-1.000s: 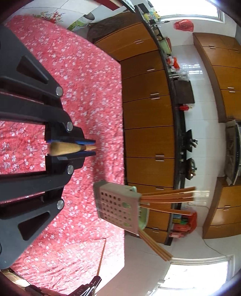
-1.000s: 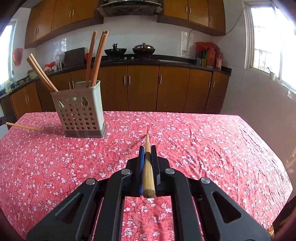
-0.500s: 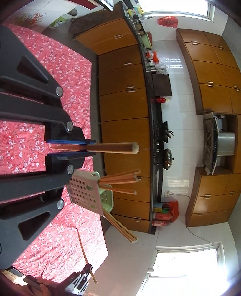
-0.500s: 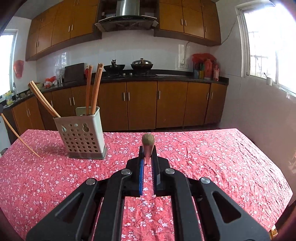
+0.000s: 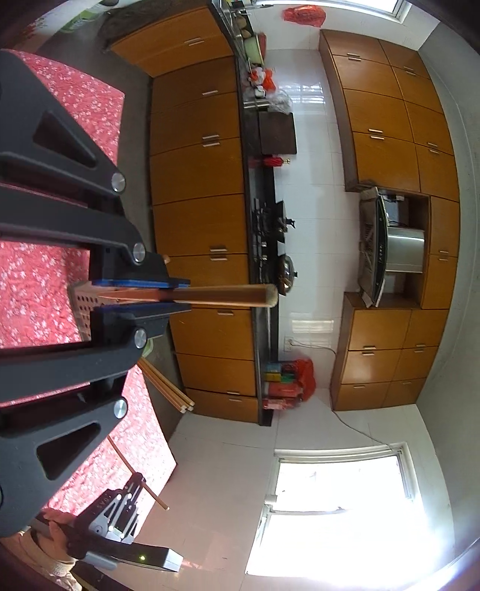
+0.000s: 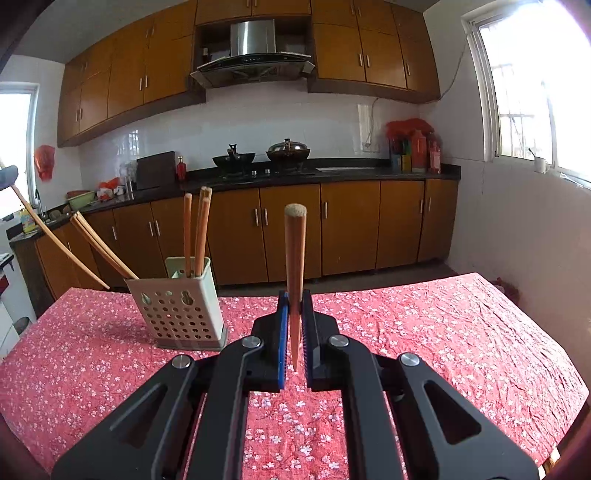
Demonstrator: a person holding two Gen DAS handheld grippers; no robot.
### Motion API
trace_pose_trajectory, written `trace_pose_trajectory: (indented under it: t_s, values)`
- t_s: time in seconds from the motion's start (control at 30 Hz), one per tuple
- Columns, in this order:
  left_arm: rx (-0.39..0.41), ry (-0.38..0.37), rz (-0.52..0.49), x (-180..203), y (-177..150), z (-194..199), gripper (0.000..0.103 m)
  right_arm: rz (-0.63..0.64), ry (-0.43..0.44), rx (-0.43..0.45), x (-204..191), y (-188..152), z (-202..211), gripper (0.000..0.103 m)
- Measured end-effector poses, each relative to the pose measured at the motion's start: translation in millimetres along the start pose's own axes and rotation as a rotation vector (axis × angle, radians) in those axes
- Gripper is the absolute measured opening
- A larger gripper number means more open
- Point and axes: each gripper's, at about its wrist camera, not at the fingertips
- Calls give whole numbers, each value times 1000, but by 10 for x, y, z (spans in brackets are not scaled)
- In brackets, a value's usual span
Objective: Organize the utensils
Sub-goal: 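Lift the right tool's chopstick upright over the holder while the left tool lifts its chopstick, then lower both chopsticks into the beige holder and open the right tool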
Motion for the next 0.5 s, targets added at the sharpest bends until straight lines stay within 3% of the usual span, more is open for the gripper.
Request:
trace_pose_trajectory:
  t_s: [0.23,0.5]
  values:
    - [54,-32,2,151,267,-47,8,-47,98,47,-15,299,183,8]
    - [79,7,3,167,389,-259,8,-95,282,125,-115,819,437,8]
Point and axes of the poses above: each gripper's, at about its wrist camera, not at the fingertips, and z roughly against the way its jaws point, x to its right, y to its top, and after that the axes turned 7 degrees about -y, right-handed
